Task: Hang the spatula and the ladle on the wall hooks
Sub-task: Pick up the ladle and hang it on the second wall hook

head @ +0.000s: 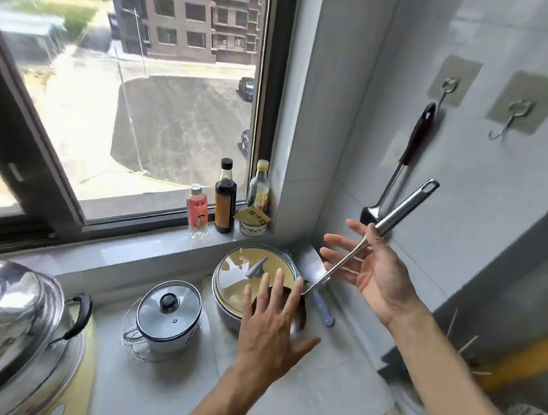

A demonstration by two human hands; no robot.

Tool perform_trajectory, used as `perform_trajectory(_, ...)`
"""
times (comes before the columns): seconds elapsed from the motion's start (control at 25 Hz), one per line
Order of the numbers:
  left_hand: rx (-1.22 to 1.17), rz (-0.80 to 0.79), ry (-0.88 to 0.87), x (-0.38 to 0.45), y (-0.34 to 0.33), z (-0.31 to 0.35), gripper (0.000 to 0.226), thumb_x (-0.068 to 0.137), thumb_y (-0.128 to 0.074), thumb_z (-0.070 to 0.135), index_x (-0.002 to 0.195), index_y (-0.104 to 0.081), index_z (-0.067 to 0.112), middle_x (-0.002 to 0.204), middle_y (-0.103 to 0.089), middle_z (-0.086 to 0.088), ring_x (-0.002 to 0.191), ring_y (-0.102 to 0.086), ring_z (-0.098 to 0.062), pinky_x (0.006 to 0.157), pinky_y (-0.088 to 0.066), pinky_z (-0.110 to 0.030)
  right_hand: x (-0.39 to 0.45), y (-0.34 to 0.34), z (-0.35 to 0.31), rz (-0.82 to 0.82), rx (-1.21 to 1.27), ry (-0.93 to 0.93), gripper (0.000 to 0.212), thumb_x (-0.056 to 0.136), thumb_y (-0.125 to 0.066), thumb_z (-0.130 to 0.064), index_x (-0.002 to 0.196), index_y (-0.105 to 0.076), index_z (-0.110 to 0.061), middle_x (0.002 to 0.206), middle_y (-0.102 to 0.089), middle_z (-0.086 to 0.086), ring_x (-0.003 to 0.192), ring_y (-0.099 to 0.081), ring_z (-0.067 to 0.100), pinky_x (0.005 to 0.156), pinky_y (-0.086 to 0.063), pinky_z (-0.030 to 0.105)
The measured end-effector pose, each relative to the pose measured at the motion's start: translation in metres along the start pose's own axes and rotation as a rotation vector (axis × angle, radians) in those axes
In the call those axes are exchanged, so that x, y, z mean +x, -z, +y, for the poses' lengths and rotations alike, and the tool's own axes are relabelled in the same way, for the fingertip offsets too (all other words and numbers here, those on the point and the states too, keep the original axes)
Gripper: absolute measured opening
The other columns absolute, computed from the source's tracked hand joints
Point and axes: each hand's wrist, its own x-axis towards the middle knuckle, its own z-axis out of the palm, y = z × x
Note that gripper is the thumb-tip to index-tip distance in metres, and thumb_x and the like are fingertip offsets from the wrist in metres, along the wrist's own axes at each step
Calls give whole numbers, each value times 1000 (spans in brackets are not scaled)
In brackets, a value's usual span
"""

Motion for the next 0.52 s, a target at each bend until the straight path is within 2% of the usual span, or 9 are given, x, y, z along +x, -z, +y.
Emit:
perform_trajectory(0.08,-43,60,-53,34,12,23,94,74,-42,80,151,-20,32,161,-22,-7,147,-20,-32,115,-19,-60,7,2,-46,9,-59,64,46,87,-53,-48,122,-57,-18,109,-74,19,97,-71,38,89,-53,53)
perform_trajectory(0.24,-129,126,-90,83,22,69,93,75,-25,86,151,1,39,164,-7,0,150,-3,-25,118,-5,-54,18,16,-115,5,-153,145,41,96,-47,-43,124,-54,-13,109,-74,20,98,-69,40,88,-53,54)
perform_trajectory(0.4,-238,89,-46,103,17,108,91,74,-13,88,148,13,42,164,3,3,149,9,-21,118,3,-53,27,30,-138,37,-249,143,47,97,-46,-44,128,-53,-9,113,-73,21,101,-68,42,95,-48,61)
perform_trajectory(0.52,-250,28,-33,104,7,121,88,74,-7,89,143,24,44,163,11,4,148,14,-23,117,4,-57,35,41,-134,51,-280,98,47,98,-45,-44,127,-54,-8,112,-73,20,100,-69,40,93,-50,58)
